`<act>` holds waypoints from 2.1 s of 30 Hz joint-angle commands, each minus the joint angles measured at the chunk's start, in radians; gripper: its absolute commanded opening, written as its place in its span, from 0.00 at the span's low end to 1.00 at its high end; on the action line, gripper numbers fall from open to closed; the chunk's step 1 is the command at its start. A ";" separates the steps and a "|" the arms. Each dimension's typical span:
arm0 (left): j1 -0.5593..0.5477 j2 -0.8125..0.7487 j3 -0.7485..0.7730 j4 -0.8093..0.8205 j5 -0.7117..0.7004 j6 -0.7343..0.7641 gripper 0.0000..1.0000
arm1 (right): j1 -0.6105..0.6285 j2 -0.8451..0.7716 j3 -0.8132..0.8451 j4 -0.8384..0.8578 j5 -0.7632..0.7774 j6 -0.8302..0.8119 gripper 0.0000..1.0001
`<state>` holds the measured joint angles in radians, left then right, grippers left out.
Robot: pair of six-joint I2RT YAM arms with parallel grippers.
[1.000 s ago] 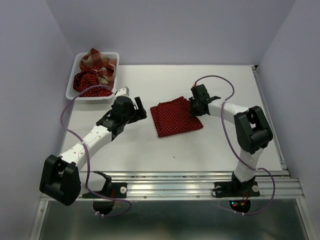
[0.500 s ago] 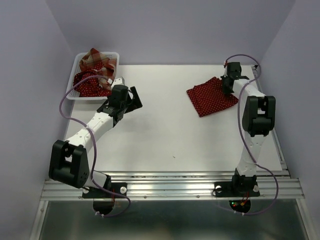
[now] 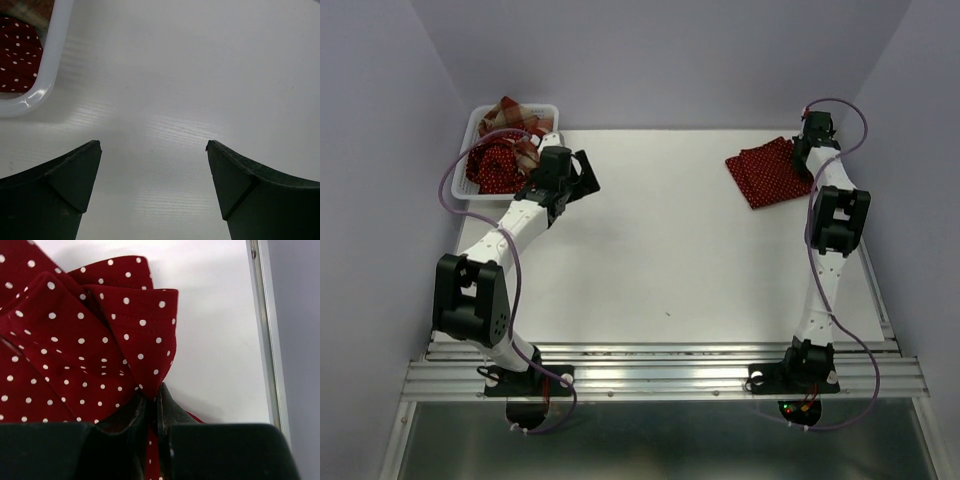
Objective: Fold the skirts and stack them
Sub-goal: Neatly place the folded skirt to the corner
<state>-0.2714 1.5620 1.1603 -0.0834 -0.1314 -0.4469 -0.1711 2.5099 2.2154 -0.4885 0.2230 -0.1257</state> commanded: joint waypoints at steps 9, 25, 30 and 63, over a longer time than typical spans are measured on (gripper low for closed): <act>0.031 -0.023 0.064 -0.003 -0.013 0.036 0.99 | -0.080 0.159 0.207 0.037 0.002 0.214 0.01; 0.041 -0.043 0.058 -0.006 -0.013 0.043 0.99 | -0.100 0.158 0.202 0.097 -0.039 0.241 0.05; 0.043 -0.039 0.068 -0.004 -0.002 0.037 0.99 | -0.100 0.141 0.190 0.096 -0.005 0.251 0.07; 0.063 -0.092 0.180 -0.041 0.013 0.063 0.99 | -0.100 -0.182 0.073 0.087 -0.010 0.162 1.00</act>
<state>-0.2150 1.5505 1.2846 -0.1337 -0.1028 -0.3973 -0.2623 2.5183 2.2559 -0.4244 0.2512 0.0635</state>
